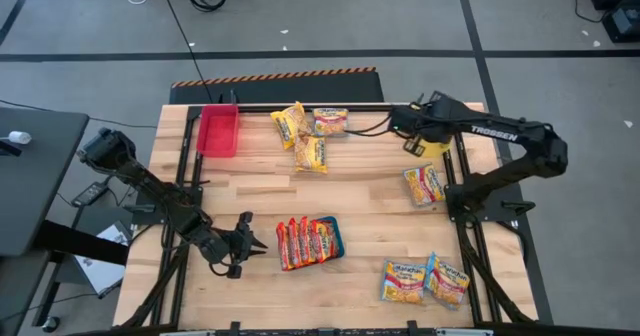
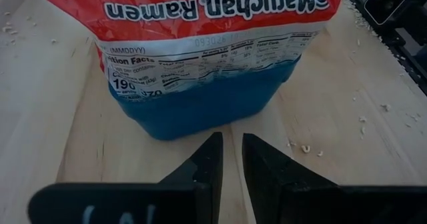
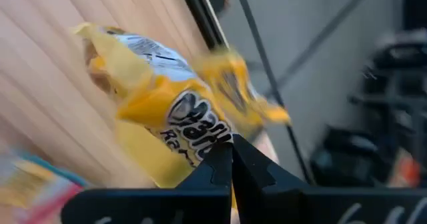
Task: Sort Maruchan noodles
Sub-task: Put the yellow noodle pack into the yellow bin
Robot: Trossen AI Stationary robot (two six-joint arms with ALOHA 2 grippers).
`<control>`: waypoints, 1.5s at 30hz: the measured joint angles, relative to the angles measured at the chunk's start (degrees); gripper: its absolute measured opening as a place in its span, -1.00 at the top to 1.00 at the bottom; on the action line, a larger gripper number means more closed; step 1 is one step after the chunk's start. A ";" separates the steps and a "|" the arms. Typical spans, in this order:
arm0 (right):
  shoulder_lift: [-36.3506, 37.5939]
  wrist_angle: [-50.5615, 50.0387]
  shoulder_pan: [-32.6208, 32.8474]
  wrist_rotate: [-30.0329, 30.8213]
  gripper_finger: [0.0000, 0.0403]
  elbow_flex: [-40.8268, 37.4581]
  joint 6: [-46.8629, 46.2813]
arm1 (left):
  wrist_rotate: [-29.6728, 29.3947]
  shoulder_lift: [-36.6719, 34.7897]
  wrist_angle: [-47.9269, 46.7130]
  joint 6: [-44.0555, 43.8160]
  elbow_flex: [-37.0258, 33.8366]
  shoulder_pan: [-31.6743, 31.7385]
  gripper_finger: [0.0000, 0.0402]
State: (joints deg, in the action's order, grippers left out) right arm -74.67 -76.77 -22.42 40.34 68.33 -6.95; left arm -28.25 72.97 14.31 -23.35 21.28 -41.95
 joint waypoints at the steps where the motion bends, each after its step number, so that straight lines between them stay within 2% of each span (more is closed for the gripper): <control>1: 0.13 -1.59 -0.92 0.73 0.99 -0.75 -0.48 | -0.01 0.00 0.01 0.00 0.00 0.00 0.69; 8: 1.52 -0.33 -9.66 2.83 0.99 -7.66 3.06 | -1.95 -2.01 -1.33 1.63 0.59 0.04 0.69; 15: 1.59 7.33 -16.24 5.51 0.99 -11.66 13.78 | -1.95 -7.67 -14.42 -4.85 0.59 0.10 0.69; 21: 1.59 9.27 -18.97 4.67 0.99 -14.72 20.84 | -2.23 -17.10 -24.92 -8.42 0.58 3.55 0.69; 26: 1.59 13.58 -19.44 3.98 0.99 -18.15 26.14 | -0.83 -25.17 -32.32 -7.49 1.21 11.57 0.69; 29: 1.59 19.79 -19.40 1.96 0.99 -20.39 30.42 | 2.19 -26.56 -37.74 -5.32 4.77 18.09 0.69; 37: 1.59 35.87 -19.01 -2.50 0.98 -24.56 40.29 | 10.80 -23.38 -44.85 6.82 15.56 35.23 0.69; 42: 1.68 46.45 -18.07 -6.86 0.98 -27.12 48.36 | 14.55 -19.86 -44.79 12.32 17.69 44.32 0.69; 45: 1.68 52.74 -18.25 -7.43 0.97 -28.80 51.76 | 17.61 -17.43 -44.16 14.56 17.73 48.17 0.69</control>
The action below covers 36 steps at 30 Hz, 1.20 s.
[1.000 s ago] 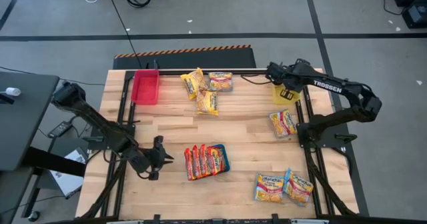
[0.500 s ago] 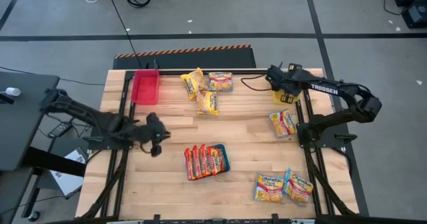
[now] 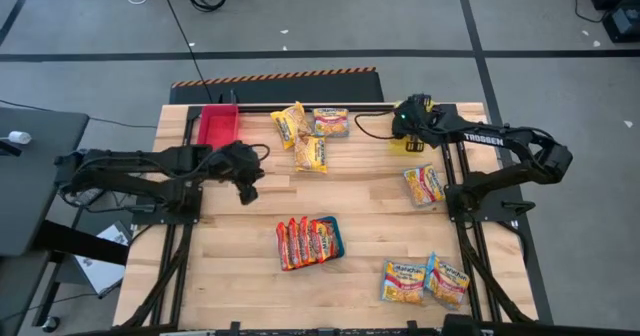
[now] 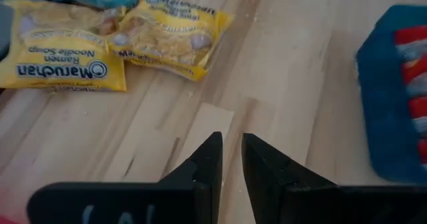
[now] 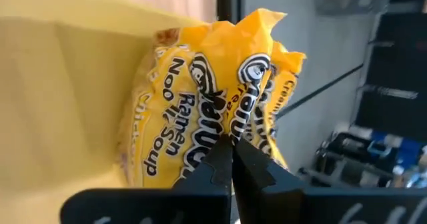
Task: Sort Maruchan noodles
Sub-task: Put the yellow noodle pack into the yellow bin, then put the noodle pack into the yellow bin
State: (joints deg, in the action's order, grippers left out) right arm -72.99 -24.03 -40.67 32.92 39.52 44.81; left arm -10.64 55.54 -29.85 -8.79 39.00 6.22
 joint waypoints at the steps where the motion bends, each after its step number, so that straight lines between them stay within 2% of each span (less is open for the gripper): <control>1: 0.00 2.09 -0.34 -0.37 0.97 -0.52 1.21 | 0.99 0.78 0.51 0.73 0.00 0.93 0.69; 7: -0.09 15.19 -2.90 -5.37 0.97 -4.08 7.47 | 6.33 4.55 5.58 5.63 0.00 4.52 0.69; 13: -0.11 24.17 -5.28 -9.55 0.96 -7.48 9.43 | 6.89 5.63 8.21 8.33 0.00 6.21 0.69; 17: -0.17 26.87 -5.19 -7.93 0.88 -8.23 9.28 | 6.90 5.60 9.23 8.65 0.00 7.08 0.69; 22: -0.17 27.33 -3.19 -2.15 0.60 -8.23 8.57 | 6.91 5.60 9.75 7.86 0.00 8.14 0.69; 27: 0.86 26.63 1.83 6.35 0.28 -8.23 2.81 | 6.82 6.38 10.37 7.34 -0.04 8.23 0.69; 31: 4.49 25.26 7.49 7.81 0.10 -8.21 -5.60 | 6.78 7.58 13.67 7.75 -0.05 8.19 0.69; 36: 11.84 23.20 16.83 7.85 0.02 -8.15 -20.83 | 6.04 10.91 19.46 4.37 -0.04 8.98 0.69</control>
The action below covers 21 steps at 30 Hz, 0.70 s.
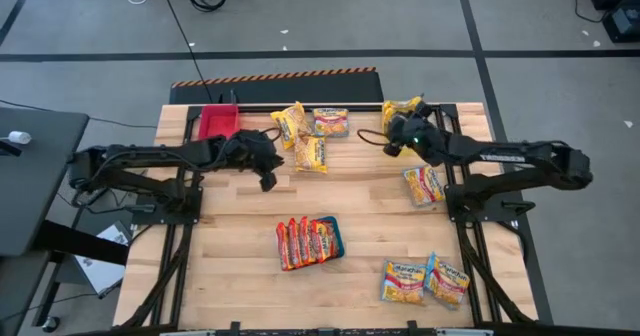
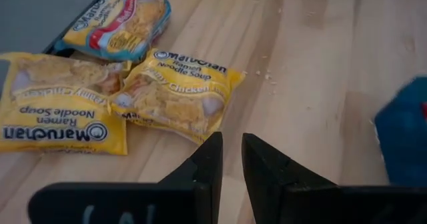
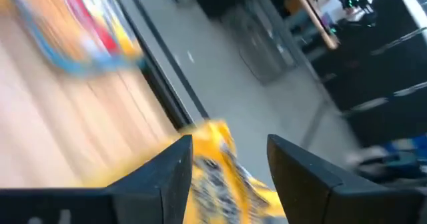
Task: Sort Maruchan noodles
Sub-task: Put the noodle pack into the yellow bin
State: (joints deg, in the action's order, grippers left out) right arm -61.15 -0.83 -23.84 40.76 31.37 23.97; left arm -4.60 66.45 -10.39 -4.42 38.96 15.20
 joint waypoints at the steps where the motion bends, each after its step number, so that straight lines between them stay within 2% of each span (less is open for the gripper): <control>1: 1.43 -0.40 1.98 -0.07 0.01 0.01 -2.95 | 0.21 1.15 1.62 -0.99 0.00 0.26 0.69; 5: 5.47 -2.66 10.47 0.29 0.01 0.10 -13.48 | 3.60 6.62 5.82 -2.05 0.00 0.83 0.59; 9: 5.46 -9.91 18.21 0.60 0.01 2.03 -24.31 | 4.41 13.20 11.05 -8.23 0.07 1.55 0.32; 12: 3.92 -12.60 22.93 0.49 0.01 3.51 -29.71 | 1.96 17.14 11.03 -15.44 0.85 3.61 0.10; 16: 1.29 -12.49 26.96 0.29 0.01 4.80 -31.96 | 0.18 21.12 11.33 -21.34 2.06 6.62 -0.09; 21: -2.21 -11.13 29.21 0.25 0.01 5.85 -32.03 | 0.15 26.37 15.36 -26.38 3.17 7.61 -0.14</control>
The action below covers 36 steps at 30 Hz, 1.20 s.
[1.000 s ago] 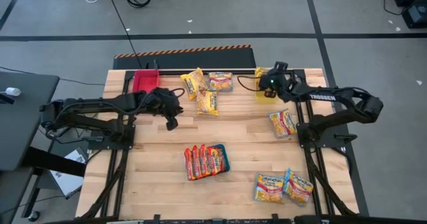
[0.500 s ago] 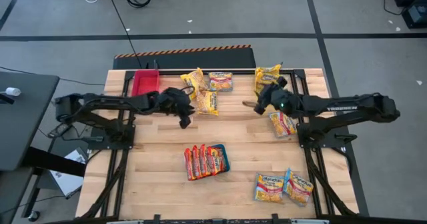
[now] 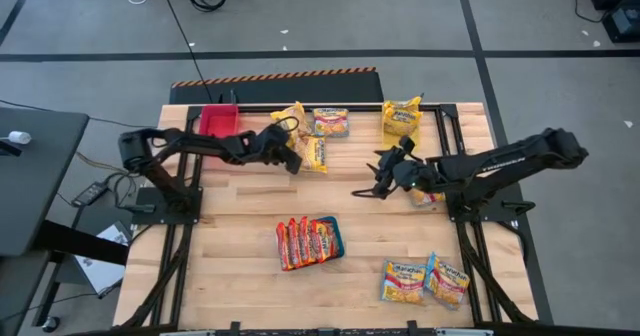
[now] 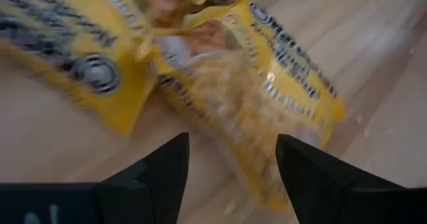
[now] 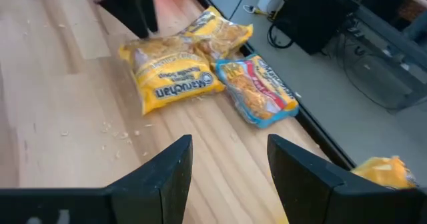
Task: Sort Maruchan noodles
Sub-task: Put the noodle pack into the yellow bin
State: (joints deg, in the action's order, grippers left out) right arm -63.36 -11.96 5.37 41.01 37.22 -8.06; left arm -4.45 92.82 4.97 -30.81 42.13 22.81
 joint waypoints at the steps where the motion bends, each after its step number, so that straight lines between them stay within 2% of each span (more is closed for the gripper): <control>1: -0.62 0.49 0.22 -0.10 0.01 0.24 -0.24 | -0.05 0.79 0.73 -0.66 0.04 -0.04 -0.14; 8: -3.36 4.88 1.92 -1.37 0.01 0.37 -1.25 | -2.03 5.76 4.98 -2.91 0.00 -0.15 -0.12; 11: -4.28 8.18 2.48 -4.25 0.01 0.37 -3.15 | -2.23 7.13 7.38 -1.37 0.12 -0.64 0.00; 14: -5.78 9.80 2.31 -5.43 0.01 0.39 -11.47 | -3.14 7.58 9.16 0.85 0.05 -1.55 0.26; 19: -9.55 9.99 1.34 -9.89 -0.02 0.35 -25.11 | -4.66 7.71 11.51 3.24 -0.04 -2.70 0.88; 20: -10.40 10.60 1.26 -10.75 -0.04 0.35 -27.16 | -4.98 7.71 11.71 3.37 -0.04 -2.89 0.93; 27: -16.05 20.04 1.71 -11.34 -0.30 0.30 -33.60 | -8.78 3.34 11.88 6.97 -0.11 -5.65 0.98; 36: -19.56 35.80 2.86 -12.51 -0.58 0.30 -38.49 | -13.52 -11.84 11.40 14.20 -0.13 -12.23 0.99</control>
State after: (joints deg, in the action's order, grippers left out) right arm -82.92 23.84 8.23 28.50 37.51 -46.54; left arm -17.97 80.98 16.37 -16.61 42.00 10.58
